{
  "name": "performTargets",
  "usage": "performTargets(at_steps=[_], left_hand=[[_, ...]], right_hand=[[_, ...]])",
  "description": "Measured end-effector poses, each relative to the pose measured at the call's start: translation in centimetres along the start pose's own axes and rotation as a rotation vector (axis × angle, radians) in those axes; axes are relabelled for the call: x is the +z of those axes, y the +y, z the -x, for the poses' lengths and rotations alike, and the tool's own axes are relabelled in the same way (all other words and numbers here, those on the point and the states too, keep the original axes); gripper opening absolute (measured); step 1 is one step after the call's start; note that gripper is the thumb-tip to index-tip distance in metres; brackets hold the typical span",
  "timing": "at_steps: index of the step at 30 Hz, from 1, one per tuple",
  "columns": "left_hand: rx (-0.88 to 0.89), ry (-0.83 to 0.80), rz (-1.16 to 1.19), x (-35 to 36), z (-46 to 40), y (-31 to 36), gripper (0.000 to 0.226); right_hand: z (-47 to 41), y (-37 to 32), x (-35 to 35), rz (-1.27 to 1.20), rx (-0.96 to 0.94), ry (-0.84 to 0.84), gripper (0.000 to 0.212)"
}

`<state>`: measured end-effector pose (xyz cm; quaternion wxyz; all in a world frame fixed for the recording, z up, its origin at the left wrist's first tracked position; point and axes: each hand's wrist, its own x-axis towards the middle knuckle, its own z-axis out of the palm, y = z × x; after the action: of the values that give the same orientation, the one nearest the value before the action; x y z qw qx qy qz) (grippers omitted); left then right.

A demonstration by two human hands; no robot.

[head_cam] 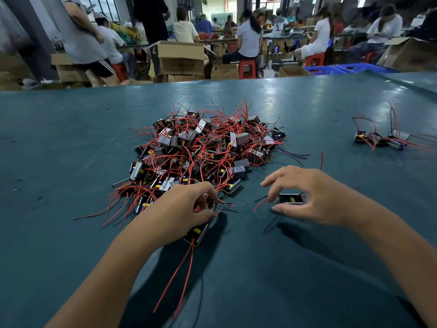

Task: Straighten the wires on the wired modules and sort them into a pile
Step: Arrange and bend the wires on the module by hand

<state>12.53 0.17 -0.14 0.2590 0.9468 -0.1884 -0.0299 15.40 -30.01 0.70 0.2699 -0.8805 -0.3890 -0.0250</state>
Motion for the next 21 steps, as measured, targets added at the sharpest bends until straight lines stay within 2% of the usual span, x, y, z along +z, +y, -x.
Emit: performTargets(at_steps=[4, 11, 13, 17, 21], left_hand=[[0.001, 0.024, 0.003, -0.2, 0.1, 0.2, 0.015], [0.018, 0.085, -0.009, -0.3, 0.2, 0.7, 0.012], [0.047, 0.110, 0.025, -0.3, 0.3, 1.0, 0.006], [0.056, 0.077, 0.135, 0.0, 0.4, 1.3, 0.008], [0.049, 0.022, 0.126, 0.5, 0.2, 1.2, 0.007]], right_hand=[[-0.3, -0.2, 1.2, 0.075, -0.033, 0.042, 0.020], [-0.8, -1.1, 2.5, 0.197, -0.070, 0.193, 0.008], [-0.8, -1.5, 2.4, 0.205, -0.084, 0.163, 0.006], [-0.7, -2.0, 2.4, 0.235, -0.095, 0.080, 0.003], [-0.6, -2.3, 2.5, 0.239, -0.052, 0.082, 0.020]])
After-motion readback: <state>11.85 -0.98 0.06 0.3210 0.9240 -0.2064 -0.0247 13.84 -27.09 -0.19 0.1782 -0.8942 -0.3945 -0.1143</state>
